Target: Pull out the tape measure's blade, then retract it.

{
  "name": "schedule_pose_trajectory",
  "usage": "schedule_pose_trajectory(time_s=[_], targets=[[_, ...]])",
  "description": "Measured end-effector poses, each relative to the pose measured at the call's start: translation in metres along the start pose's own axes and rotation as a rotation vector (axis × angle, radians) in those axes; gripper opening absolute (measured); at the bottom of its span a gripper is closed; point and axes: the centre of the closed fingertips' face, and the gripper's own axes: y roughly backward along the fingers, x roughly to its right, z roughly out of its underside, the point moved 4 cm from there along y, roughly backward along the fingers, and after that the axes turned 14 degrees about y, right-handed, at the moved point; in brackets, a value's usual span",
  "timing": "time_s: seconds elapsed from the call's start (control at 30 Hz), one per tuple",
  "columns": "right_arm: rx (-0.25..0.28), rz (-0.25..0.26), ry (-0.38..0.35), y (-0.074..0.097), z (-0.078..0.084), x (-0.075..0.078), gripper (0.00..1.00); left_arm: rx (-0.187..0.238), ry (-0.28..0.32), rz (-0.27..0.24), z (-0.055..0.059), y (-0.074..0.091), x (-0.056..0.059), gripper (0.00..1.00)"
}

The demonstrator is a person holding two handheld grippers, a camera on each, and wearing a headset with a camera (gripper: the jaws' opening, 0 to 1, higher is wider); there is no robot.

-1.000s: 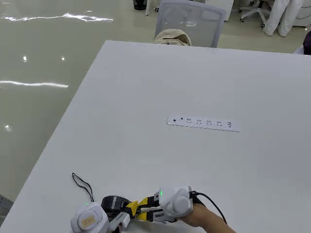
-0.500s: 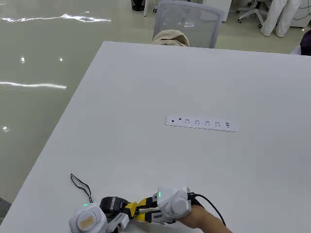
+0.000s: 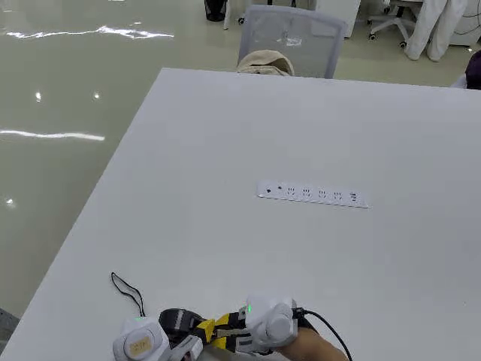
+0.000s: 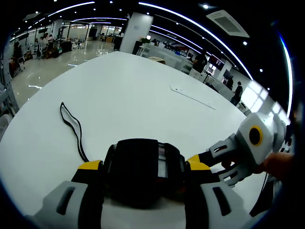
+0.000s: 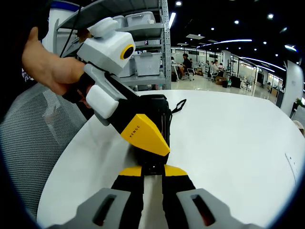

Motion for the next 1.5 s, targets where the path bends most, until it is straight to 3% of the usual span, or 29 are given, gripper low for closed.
schedule_pose_trajectory(time_s=[0.37,0.93,1.5], targets=[[-0.017,0.004,-0.006,-0.0040,0.0065,-0.0020,0.13,-0.013,-0.048,0.001,0.0023,0.0006,0.0031,0.65],[-0.032,0.017,-0.008,-0.0049,0.0085,-0.0017,0.14,-0.020,-0.042,0.005,0.0035,-0.0004,0.0040,0.65],[-0.046,0.028,-0.040,-0.0055,0.0089,-0.0014,0.15,-0.037,-0.081,0.009,0.0043,0.0001,0.0045,0.65]])
